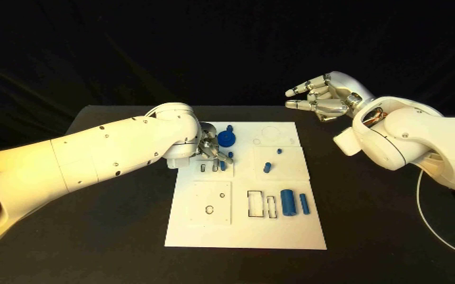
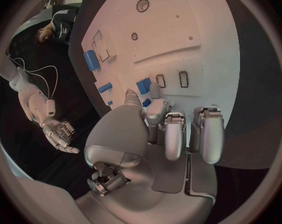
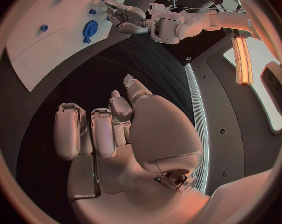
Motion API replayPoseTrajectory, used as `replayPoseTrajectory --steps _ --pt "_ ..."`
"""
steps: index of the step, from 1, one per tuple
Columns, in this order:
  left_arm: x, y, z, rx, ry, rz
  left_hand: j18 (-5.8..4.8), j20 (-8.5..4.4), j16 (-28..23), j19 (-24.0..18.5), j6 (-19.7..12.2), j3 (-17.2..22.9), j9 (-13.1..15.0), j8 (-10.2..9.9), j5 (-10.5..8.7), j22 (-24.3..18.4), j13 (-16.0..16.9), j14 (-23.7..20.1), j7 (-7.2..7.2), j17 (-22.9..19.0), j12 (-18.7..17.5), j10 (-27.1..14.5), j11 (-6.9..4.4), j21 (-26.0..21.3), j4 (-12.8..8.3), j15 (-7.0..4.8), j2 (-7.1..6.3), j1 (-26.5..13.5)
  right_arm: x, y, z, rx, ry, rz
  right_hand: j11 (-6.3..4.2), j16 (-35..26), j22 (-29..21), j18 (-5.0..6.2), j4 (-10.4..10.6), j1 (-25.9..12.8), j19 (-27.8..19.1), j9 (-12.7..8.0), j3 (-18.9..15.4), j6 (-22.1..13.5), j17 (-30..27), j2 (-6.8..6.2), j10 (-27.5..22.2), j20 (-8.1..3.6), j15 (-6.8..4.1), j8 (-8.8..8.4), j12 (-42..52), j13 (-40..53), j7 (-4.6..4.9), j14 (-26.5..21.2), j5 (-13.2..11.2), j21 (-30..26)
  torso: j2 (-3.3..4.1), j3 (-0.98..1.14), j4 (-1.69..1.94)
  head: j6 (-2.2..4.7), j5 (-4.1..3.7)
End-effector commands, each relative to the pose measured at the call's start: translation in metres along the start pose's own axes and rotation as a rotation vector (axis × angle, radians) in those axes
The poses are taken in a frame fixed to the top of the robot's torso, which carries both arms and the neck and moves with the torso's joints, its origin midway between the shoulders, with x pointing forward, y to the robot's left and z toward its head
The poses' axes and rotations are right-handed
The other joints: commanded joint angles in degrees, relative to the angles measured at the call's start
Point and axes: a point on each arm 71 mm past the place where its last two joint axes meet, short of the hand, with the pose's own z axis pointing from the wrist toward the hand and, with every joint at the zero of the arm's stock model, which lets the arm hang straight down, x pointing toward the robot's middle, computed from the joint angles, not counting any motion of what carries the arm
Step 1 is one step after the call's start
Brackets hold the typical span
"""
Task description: Assemble the parts on the task board
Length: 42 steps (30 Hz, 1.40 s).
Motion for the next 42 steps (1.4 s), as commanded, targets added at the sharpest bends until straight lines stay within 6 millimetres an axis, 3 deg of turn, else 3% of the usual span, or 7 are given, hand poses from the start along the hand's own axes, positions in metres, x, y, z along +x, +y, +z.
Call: replayPoseTrajectory --steps 1,26,32,35,38,41,42 --pt "0.0016 -0.0032 -0.0004 0.007 0.019 0.004 -0.63 -0.44 0.17 4.63 -0.48 -0.05 0.21 0.4 -0.22 11.7 0.12 5.93 -0.1 15.1 0.24 0.17 -0.26 0.13 -0.27 -0.47 0.19 0.75 0.0017 0.0 0.0004 0.002 0.019 -0.019 -0.14 -0.21 -0.08 0.77 0.18 -0.07 -0.46 -0.08 0.0 0.23 3.28 -0.21 -0.46 -0.03 -0.47 -0.14 -0.21 -0.08 0.1 3.02 0.35 -0.29 0.04 0.01 -0.05 -0.05 0.02" --pt "0.0039 -0.0038 0.0024 0.005 0.042 0.009 -0.61 -0.46 0.17 4.58 -1.37 1.23 2.1 1.2 -0.2 11.65 0.17 5.93 -0.11 15.1 0.13 0.11 -0.27 0.07 -1.33 -0.48 0.77 3.91 0.003 0.0001 0.0008 0.004 0.029 -0.02 -0.14 -0.25 -0.14 0.79 0.23 -0.12 -0.48 -0.08 -0.03 0.25 3.24 -0.19 -0.46 -0.04 -0.47 -0.13 -0.24 -0.12 0.09 3.01 0.4 -0.33 0.04 0.01 -0.01 -0.34 0.01" --pt "0.0033 -0.0041 0.0024 0.007 0.033 -0.004 -0.56 -0.74 0.17 4.49 -2.78 6.83 2.84 0.93 -0.11 11.5 -0.11 5.93 -0.76 15.1 -0.39 -0.3 -0.89 -0.03 -5.95 -0.95 3.8 12.21 0.0034 0.0002 0.0009 0.003 0.032 -0.02 -0.14 -0.25 -0.14 0.79 0.23 -0.12 -0.48 -0.08 -0.03 0.25 3.24 -0.19 -0.46 -0.04 -0.47 -0.13 -0.24 -0.12 0.09 3.01 0.4 -0.33 0.05 0.02 -0.03 -0.44 0.01" --pt "0.0023 -0.0044 0.0024 0.012 0.019 -0.023 -0.52 -1.02 0.17 4.41 -4.38 11.56 2.7 -0.24 2.57 11.33 -0.75 5.93 -0.62 15.1 -1.48 -1.2 -0.9 -0.14 -9.15 -1.11 4.5 17.47 0.0037 0.0002 0.001 0.003 0.035 -0.02 -0.14 -0.25 -0.14 0.79 0.23 -0.12 -0.48 -0.08 -0.03 0.25 3.24 -0.19 -0.46 -0.04 -0.47 -0.13 -0.24 -0.12 0.09 3.01 0.4 -0.33 0.03 0.01 -0.01 -0.49 0.0" --pt "0.0017 -0.0042 0.0023 0.017 0.012 -0.048 -0.5 -0.8 0.17 4.33 -4.88 16.12 2.68 -1.1 3.6 11.19 -1.48 5.93 0.09 15.1 -2.53 -1.7 -0.36 -0.25 -9.94 -0.64 3.23 18.52 0.004 0.0001 0.0012 0.003 0.038 -0.02 -0.14 -0.25 -0.14 0.79 0.23 -0.12 -0.48 -0.08 -0.03 0.25 3.24 -0.19 -0.46 -0.04 -0.47 -0.13 -0.24 -0.12 0.09 3.01 0.4 -0.33 0.04 0.02 0.01 -0.53 -0.02" --pt "0.0015 -0.0032 0.0021 0.021 0.012 -0.072 -0.45 -0.3 0.17 4.25 -4.82 25.66 3.07 -1.91 4.04 11.06 -2.27 5.93 0.27 15.1 -3.55 -1.82 0.23 -0.37 -9.53 -0.34 -0.97 16.95 0.0046 0.0001 0.0015 0.004 0.042 -0.02 -0.14 -0.25 -0.14 0.79 0.23 -0.12 -0.48 -0.08 -0.03 0.25 3.24 -0.19 -0.46 -0.04 -0.47 -0.13 -0.24 -0.12 0.09 3.01 0.4 -0.33 0.03 0.03 -0.03 -0.61 0.02" --pt "0.0015 -0.0025 0.0019 0.022 0.013 -0.078 -0.44 -0.12 0.17 4.21 -4.59 31.65 3.54 -1.96 3.91 10.99 -2.6 5.93 0.34 15.1 -3.94 -1.82 0.59 -0.44 -8.85 -0.31 -3.58 15.01 0.0048 0.0 0.0016 0.004 0.044 -0.02 -0.14 -0.25 -0.14 0.79 0.23 -0.12 -0.48 -0.08 -0.03 0.25 3.24 -0.19 -0.46 -0.04 -0.47 -0.13 -0.24 -0.12 0.09 3.01 0.4 -0.33 0.02 0.03 -0.04 -0.63 0.03"
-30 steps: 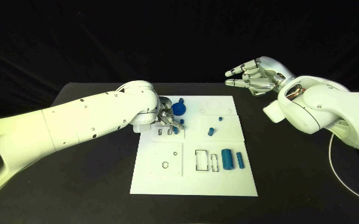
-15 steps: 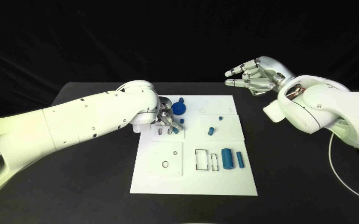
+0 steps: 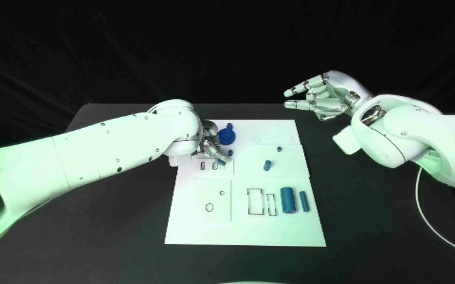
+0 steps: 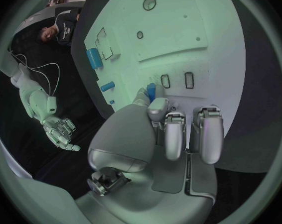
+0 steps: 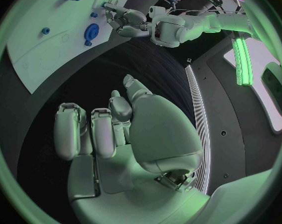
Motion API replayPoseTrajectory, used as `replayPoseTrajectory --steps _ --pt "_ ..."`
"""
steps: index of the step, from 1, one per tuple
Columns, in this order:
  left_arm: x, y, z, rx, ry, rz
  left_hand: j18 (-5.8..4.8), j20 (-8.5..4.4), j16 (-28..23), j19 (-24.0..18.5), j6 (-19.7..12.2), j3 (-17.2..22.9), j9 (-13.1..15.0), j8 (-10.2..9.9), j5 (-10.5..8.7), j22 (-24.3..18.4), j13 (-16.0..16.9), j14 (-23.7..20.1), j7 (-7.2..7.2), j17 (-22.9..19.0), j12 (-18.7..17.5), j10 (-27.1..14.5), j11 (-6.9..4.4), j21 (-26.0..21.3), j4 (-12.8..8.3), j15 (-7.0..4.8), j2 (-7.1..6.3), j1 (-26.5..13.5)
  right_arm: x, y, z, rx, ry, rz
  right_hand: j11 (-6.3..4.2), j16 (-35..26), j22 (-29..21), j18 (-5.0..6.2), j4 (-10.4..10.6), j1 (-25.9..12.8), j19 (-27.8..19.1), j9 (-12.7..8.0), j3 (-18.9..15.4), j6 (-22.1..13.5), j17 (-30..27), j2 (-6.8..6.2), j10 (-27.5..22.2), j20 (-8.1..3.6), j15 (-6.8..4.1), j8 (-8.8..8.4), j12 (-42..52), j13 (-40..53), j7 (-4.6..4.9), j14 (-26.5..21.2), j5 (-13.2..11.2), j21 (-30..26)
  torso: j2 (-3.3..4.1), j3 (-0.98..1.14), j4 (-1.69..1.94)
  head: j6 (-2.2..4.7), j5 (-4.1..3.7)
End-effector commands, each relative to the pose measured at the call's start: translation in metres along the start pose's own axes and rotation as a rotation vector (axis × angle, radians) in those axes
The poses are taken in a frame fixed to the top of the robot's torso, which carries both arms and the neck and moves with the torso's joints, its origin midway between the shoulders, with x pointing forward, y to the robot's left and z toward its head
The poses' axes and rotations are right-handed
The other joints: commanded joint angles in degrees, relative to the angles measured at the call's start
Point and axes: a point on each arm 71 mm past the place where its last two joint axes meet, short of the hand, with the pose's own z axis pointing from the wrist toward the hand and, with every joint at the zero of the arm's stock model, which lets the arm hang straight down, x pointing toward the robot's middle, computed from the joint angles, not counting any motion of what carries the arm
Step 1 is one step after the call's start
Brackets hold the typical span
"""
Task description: Assemble the parts on the task board
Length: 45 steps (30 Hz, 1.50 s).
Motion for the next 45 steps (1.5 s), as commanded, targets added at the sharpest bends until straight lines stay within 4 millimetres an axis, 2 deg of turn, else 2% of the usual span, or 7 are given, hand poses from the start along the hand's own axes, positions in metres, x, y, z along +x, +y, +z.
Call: replayPoseTrajectory --steps 1,2,4,7,19,37,45 --pt "0.001 0.001 0.0 0.014 0.002 -0.054 -0.41 0.8 0.17 4.14 0.76 25.44 1.45 -0.09 -0.11 10.92 -0.53 6.02 0.47 15.07 -0.83 0.09 1.09 -0.54 -7.04 -0.19 -8.15 -5.4 0.002 0.0 0.001 -0.004 0.024 -0.009 0.02 -0.25 -0.05 0.79 0.23 -0.12 -0.48 -0.07 -0.03 0.25 3.27 -0.19 -0.3 -0.04 -0.47 -0.14 -0.24 -0.05 0.09 3.01 0.18 -0.33 -0.02 0.01 -0.03 -0.08 0.07" --pt "0.002 0.002 0.0 0.014 0.005 -0.061 -0.37 0.85 0.17 4.07 0.84 29.0 2.03 0.2 -0.18 10.76 -0.69 6.02 0.72 15.07 -0.9 0.2 0.35 -0.66 -7.3 -0.15 -9.57 -6.64 0.003 0.0 0.001 -0.003 0.026 -0.009 0.0 -0.28 -0.1 0.8 0.24 -0.1 -0.51 -0.07 -0.03 0.28 3.25 -0.15 -0.28 -0.04 -0.48 -0.13 -0.22 -0.04 0.07 3.01 0.28 -0.37 -0.02 0.02 -0.03 -0.09 0.1" --pt "0.002 0.005 -0.001 0.015 0.008 -0.074 -0.29 0.7 0.17 3.96 0.61 35.6 3.34 0.78 -0.45 10.52 -0.78 6.02 0.52 15.07 -0.95 0.34 0.48 -0.86 -7.87 0.36 -11.97 -10.16 0.003 0.0 0.001 -0.003 0.029 -0.008 -0.01 -0.31 -0.14 0.8 0.24 -0.09 -0.53 -0.07 -0.02 0.3 3.23 -0.12 -0.26 -0.05 -0.49 -0.13 -0.19 -0.04 0.06 3.01 0.35 -0.39 -0.04 0.04 -0.03 -0.12 0.15" --pt "0.001 0.01 -0.004 0.015 0.006 -0.095 -0.27 0.62 0.17 3.95 0.67 39.25 4.48 1.43 -0.58 10.5 -0.62 6.02 0.64 15.07 -0.72 0.64 0.38 -0.92 -9.17 0.22 -13.02 -12.38 0.004 0.0 0.002 -0.002 0.032 -0.008 -0.01 -0.31 -0.16 0.81 0.25 -0.09 -0.54 -0.07 -0.03 0.3 3.22 -0.12 -0.27 -0.05 -0.49 -0.13 -0.22 -0.06 0.06 3.01 0.36 -0.4 -0.03 0.09 0.04 -0.08 0.11" --pt "0.002 0.024 -0.011 0.003 -0.064 -0.113 -0.37 0.5 0.17 4.17 0.56 42.83 5.98 2.3 -0.39 10.97 -0.03 6.02 0.39 15.07 0.05 1.14 0.24 -0.68 -11.12 0.09 -13.69 -14.91 0.006 -0.002 0.003 -0.002 0.035 -0.004 -0.02 -0.42 -0.44 0.87 0.24 -0.05 -0.73 -0.08 -0.01 0.3 3.1 -0.1 -0.37 -0.05 -0.5 -0.15 -0.4 -0.2 0.06 2.98 0.43 -0.55 0.0 0.13 0.14 0.0 0.41" --pt "0.017 0.026 -0.006 -0.022 -0.068 -0.01 -0.37 0.44 0.17 4.18 0.5 43.95 6.55 2.68 -0.25 11.01 -0.19 6.02 0.35 15.07 0.0 1.14 0.18 -0.68 -12.13 0.03 -14.04 -15.53 0.007 -0.003 0.003 0.0 0.046 -0.002 -0.02 -0.41 -0.49 0.88 0.25 -0.03 -0.75 -0.09 -0.01 0.29 3.14 -0.06 -0.36 -0.07 -0.5 -0.17 -0.36 -0.18 0.06 3.0 0.6 -0.6 0.07 0.04 -0.01 -0.52 0.69" --pt "0.022 0.03 -0.006 -0.028 -0.04 0.015 -0.36 0.41 0.17 4.17 0.57 44.31 6.81 2.9 0.03 10.97 0.03 6.02 0.31 15.07 0.28 1.35 0.14 -0.71 -12.53 0.0 -14.29 -15.97 0.007 -0.003 0.003 0.0 0.048 -0.002 -0.01 -0.42 -0.5 0.88 0.32 -0.1 -0.74 -0.09 -0.03 0.3 3.16 -0.01 -0.37 -0.07 -0.5 -0.18 -0.38 -0.21 0.07 3.01 0.72 -0.62 0.03 0.03 0.15 -0.78 0.76"
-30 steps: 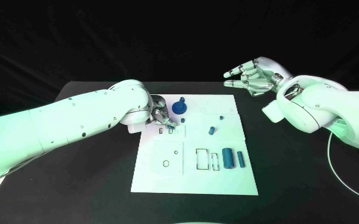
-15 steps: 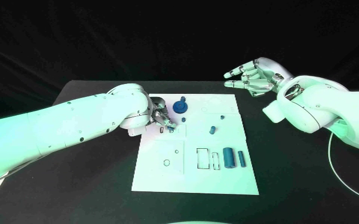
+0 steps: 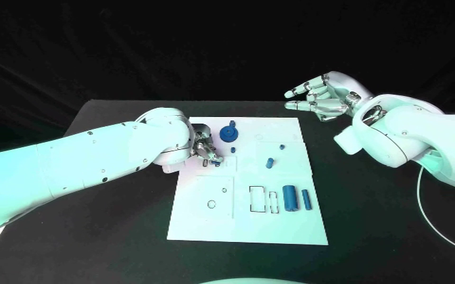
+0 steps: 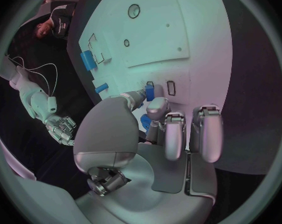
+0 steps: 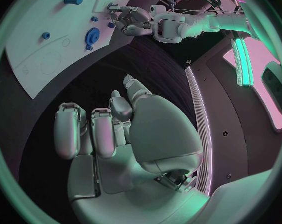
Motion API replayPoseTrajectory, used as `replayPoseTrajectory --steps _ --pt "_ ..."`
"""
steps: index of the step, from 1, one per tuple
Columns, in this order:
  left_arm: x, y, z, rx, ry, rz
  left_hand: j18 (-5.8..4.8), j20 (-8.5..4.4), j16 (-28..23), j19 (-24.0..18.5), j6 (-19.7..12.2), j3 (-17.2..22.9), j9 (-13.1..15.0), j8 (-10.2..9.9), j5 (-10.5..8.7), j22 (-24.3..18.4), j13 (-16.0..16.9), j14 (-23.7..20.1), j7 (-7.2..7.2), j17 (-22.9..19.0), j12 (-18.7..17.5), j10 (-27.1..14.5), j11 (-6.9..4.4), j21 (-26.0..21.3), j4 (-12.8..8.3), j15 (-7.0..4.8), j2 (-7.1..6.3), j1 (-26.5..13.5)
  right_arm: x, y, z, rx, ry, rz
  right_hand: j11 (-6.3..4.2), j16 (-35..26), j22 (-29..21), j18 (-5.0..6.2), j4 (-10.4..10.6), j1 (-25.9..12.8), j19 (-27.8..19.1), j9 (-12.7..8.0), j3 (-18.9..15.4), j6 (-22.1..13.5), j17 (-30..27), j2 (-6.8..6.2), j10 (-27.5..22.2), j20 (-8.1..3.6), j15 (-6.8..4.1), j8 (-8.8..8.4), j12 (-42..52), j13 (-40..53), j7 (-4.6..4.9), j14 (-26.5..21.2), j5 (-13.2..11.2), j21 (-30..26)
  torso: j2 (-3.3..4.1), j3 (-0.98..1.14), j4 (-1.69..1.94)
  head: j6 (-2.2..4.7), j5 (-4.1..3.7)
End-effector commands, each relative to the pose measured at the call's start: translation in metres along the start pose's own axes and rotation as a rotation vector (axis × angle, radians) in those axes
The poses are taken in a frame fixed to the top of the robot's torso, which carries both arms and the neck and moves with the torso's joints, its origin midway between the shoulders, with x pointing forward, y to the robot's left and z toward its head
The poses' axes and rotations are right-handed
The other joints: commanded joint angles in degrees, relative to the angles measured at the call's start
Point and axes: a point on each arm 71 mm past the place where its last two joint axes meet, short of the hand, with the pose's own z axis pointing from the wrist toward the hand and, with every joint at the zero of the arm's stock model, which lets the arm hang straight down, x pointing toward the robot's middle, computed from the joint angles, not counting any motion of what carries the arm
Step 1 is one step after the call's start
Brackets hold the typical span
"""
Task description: Assemble the parts on the task board
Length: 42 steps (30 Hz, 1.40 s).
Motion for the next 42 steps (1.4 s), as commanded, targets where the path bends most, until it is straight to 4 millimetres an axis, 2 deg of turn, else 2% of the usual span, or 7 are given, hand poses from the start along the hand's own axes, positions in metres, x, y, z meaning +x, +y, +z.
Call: replayPoseTrajectory --steps 1,8,11,14,29,36,42 --pt "0.006 0.0037 0.0014 -0.012 0.028 0.05 -0.37 -0.22 0.17 4.18 0.01 9.73 0.2 0.29 0.41 10.95 0.11 6.02 -0.45 15.09 0.42 0.6 0.01 -0.04 -9.4 0.0 0.38 -0.16 0.0019 0.0006 0.0003 -0.008 0.018 -0.002 -0.01 -0.2 -0.03 0.88 0.33 -0.1 -0.32 -0.08 -0.03 0.3 3.14 -0.01 -0.37 -0.07 -0.29 -0.18 -0.16 -0.05 0.07 3.22 0.17 -0.39 -0.02 -0.03 0.11 -0.21 0.01" --pt "0.0073 0.0056 0.0013 -0.016 0.044 0.062 -0.4 -0.28 0.17 4.22 0.17 10.29 0.55 0.6 1.27 11.06 0.3 6.02 -0.56 15.09 0.7 0.87 -0.1 0.01 -9.9 -0.07 0.11 -0.91 0.0026 0.0007 0.0008 -0.008 0.02 -0.002 -0.01 -0.2 -0.03 0.88 0.33 -0.1 -0.32 -0.08 -0.03 0.3 3.14 -0.01 -0.37 -0.07 -0.29 -0.18 -0.16 -0.05 0.07 3.22 0.17 -0.39 -0.04 -0.02 0.02 -0.24 0.24" --pt "0.007 0.0067 0.0014 -0.018 0.043 0.061 -0.32 -0.38 0.17 4.08 0.33 10.76 0.93 0.92 4.0 10.75 0.17 6.02 -0.66 15.09 0.66 1.02 -0.21 -0.23 -10.35 -0.17 -0.22 -1.95 0.0027 0.0005 0.0009 -0.008 0.021 -0.002 -0.01 -0.2 -0.03 0.88 0.33 -0.1 -0.32 -0.08 -0.03 0.3 3.14 -0.01 -0.37 -0.07 -0.29 -0.18 -0.16 -0.05 0.07 3.22 0.17 -0.39 0.0 -0.02 -0.01 -0.26 0.28" --pt "0.0065 0.0069 0.0016 -0.019 0.039 0.057 -0.29 -0.45 0.17 4.03 0.38 10.97 1.18 1.12 5.31 10.64 0.17 6.02 -0.74 15.09 0.71 1.16 -0.28 -0.32 -10.69 -0.25 -0.32 -2.63 0.0028 0.0004 0.001 -0.008 0.021 -0.002 -0.01 -0.2 -0.03 0.88 0.33 -0.1 -0.32 -0.08 -0.03 0.3 3.14 -0.01 -0.37 -0.07 -0.29 -0.18 -0.16 -0.05 0.07 3.22 0.17 -0.39 -0.01 -0.01 -0.01 -0.29 0.29" --pt "0.0074 0.001 0.0053 -0.016 0.052 0.061 -0.39 -0.55 0.17 4.22 1.0 10.36 1.54 1.57 5.72 11.07 0.97 6.02 -1.03 15.09 1.65 1.99 -0.46 -0.07 -10.23 -0.35 0.1 -4.56 0.0042 0.0005 0.0019 -0.008 0.026 -0.001 -0.01 -0.2 -0.03 0.88 0.33 -0.1 -0.32 -0.08 -0.03 0.3 3.14 -0.01 -0.37 -0.07 -0.29 -0.18 -0.16 -0.05 0.07 3.22 0.17 -0.39 -0.07 0.12 -0.06 -0.48 0.29" --pt "0.0075 0.0004 0.0085 -0.023 0.068 0.071 -0.52 -0.89 0.17 4.46 2.45 4.47 1.41 1.53 5.43 11.63 1.99 6.02 -1.88 15.09 2.79 2.8 -1.03 0.25 -7.61 -0.82 0.38 -9.16 0.0044 0.0006 0.0016 -0.008 0.027 0.0 -0.01 -0.2 -0.03 0.88 0.33 -0.1 -0.32 -0.08 -0.03 0.3 3.14 -0.01 -0.37 -0.07 -0.29 -0.18 -0.16 -0.05 0.07 3.22 0.17 -0.39 -0.05 0.1 -0.03 -0.53 0.22" --pt "0.0075 -0.0009 0.0106 -0.025 0.071 0.073 -0.61 -1.1 0.17 4.64 3.29 0.82 1.07 1.18 5.42 12.03 2.57 6.02 -2.03 15.09 3.37 3.11 -1.2 0.5 -6.18 -0.98 0.79 -11.1 0.0044 0.0005 0.0012 -0.008 0.028 0.0 -0.01 -0.26 -0.11 0.89 0.39 -0.15 -0.36 -0.09 -0.07 0.31 3.09 0.01 -0.41 -0.08 -0.3 -0.2 -0.23 -0.13 0.07 3.22 0.35 -0.46 -0.02 0.12 -0.08 -0.39 0.21"
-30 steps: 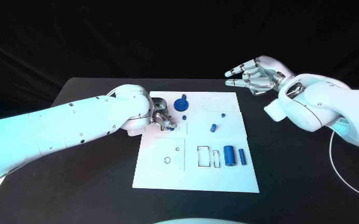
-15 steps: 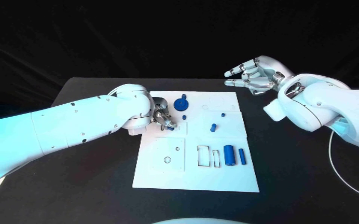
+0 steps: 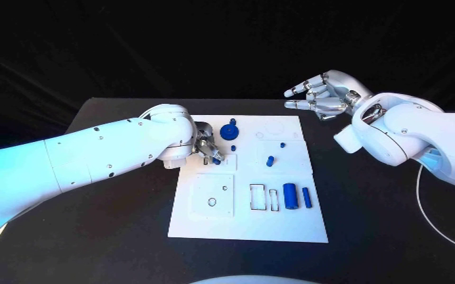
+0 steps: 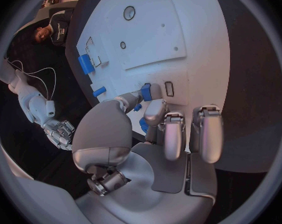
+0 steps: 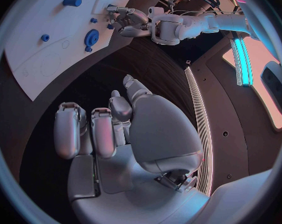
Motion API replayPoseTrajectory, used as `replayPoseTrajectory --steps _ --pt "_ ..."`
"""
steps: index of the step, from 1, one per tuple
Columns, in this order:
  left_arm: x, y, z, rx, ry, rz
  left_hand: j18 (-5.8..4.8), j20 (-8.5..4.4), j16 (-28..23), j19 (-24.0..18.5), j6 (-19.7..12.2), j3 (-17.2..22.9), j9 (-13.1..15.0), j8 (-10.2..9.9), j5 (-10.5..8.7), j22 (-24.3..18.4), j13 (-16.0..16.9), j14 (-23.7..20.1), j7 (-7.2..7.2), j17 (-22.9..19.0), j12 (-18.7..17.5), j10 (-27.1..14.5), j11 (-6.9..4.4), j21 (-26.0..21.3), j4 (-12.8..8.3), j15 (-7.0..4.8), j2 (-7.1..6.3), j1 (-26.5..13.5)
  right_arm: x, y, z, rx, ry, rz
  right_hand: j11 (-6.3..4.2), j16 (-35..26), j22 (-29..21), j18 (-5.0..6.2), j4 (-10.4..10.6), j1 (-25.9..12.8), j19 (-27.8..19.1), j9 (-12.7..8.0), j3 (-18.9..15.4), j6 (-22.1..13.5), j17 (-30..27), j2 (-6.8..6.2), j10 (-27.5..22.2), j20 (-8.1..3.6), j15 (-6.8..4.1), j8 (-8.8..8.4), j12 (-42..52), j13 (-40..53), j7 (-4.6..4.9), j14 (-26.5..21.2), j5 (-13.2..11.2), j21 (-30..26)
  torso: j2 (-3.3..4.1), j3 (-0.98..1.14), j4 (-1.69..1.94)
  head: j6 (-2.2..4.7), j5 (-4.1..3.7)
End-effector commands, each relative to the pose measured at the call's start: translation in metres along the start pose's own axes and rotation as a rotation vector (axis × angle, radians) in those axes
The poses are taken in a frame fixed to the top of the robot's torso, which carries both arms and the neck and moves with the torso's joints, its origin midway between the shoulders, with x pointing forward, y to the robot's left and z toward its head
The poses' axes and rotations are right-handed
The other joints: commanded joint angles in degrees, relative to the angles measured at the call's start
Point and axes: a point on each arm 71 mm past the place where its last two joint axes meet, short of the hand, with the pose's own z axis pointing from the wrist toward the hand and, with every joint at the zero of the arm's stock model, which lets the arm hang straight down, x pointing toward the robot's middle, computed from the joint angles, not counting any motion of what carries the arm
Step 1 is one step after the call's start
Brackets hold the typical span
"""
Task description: Assemble the parts on the task board
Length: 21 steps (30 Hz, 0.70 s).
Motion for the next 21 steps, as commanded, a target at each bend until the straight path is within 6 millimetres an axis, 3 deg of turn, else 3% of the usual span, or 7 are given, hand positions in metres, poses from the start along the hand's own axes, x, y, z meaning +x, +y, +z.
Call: replayPoseTrajectory --steps 1,16,21 --pt "0.0085 0.0009 0.0039 -0.015 0.043 0.028 -0.6 -0.3 0.17 4.64 0.47 -1.58 -0.17 -0.54 -0.12 12.08 0.13 6.02 -0.09 15.06 0.24 0.47 -0.16 0.26 0.69 -0.55 -0.11 -1.01 0.0017 0.0006 -0.0003 -0.007 0.017 -0.001 -0.01 -0.26 -0.05 0.89 0.39 -0.15 -0.36 -0.09 -0.07 0.3 3.12 0.01 -0.41 -0.08 -0.3 -0.2 -0.23 -0.05 0.07 3.21 0.35 -0.19 0.03 0.03 -0.06 0.15 -0.01" --pt "0.0079 0.0003 0.0063 -0.019 0.035 0.022 -0.84 -0.54 0.17 5.08 2.1 -8.18 -0.89 -0.93 -0.14 13.1 1.39 6.02 -0.38 15.06 1.47 1.36 -0.39 0.92 4.07 -0.78 0.7 -4.58 0.0019 0.0002 -0.0006 -0.003 0.022 -0.001 0.01 -0.42 -0.39 0.97 0.55 -0.39 -0.58 -0.1 -0.24 0.27 2.95 -0.1 -0.5 -0.08 -0.29 -0.24 -0.41 -0.21 0.09 3.18 0.5 -0.39 0.02 -0.06 0.05 0.25 -0.25" --pt "0.0077 0.0015 0.0061 -0.021 0.034 0.021 -0.92 -0.57 0.17 5.22 2.64 -11.55 -1.23 -0.94 -0.31 13.42 1.57 6.02 -0.44 15.06 1.63 1.58 -0.44 1.14 5.25 -0.8 -0.01 -5.8 0.0018 0.0 -0.0006 -0.003 0.022 0.0 0.02 -0.52 -0.58 1.0 0.75 -0.69 -0.68 -0.11 -0.46 0.23 2.86 -0.19 -0.58 -0.08 -0.28 -0.28 -0.54 -0.33 0.09 3.17 0.53 -0.51 0.03 -0.06 -0.02 0.19 -0.19"
